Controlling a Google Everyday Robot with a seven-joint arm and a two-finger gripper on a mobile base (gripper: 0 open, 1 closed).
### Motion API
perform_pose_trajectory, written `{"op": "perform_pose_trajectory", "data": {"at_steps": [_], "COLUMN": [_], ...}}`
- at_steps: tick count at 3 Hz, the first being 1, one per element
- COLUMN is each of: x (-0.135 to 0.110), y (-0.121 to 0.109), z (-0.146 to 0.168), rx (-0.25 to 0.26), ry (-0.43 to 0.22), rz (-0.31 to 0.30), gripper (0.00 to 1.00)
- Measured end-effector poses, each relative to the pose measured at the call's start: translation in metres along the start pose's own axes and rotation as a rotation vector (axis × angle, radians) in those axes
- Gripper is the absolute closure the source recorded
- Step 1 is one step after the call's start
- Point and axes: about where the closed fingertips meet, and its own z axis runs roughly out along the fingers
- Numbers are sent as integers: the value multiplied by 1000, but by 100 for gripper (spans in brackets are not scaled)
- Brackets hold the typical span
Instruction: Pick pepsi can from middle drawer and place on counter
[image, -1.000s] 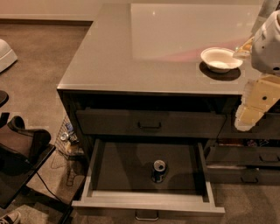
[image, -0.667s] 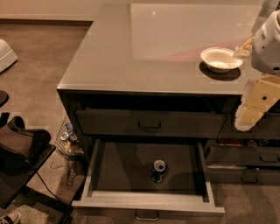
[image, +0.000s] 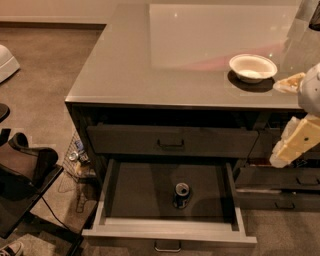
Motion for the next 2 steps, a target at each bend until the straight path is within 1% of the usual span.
{"op": "perform_pose_trajectory", "data": {"at_steps": [1,2], "x": [29,54], "y": [11,20], "z": [35,60], "rx": [4,48], "ry": [-139,-297], "rz": [47,110], "gripper": [0,0]}}
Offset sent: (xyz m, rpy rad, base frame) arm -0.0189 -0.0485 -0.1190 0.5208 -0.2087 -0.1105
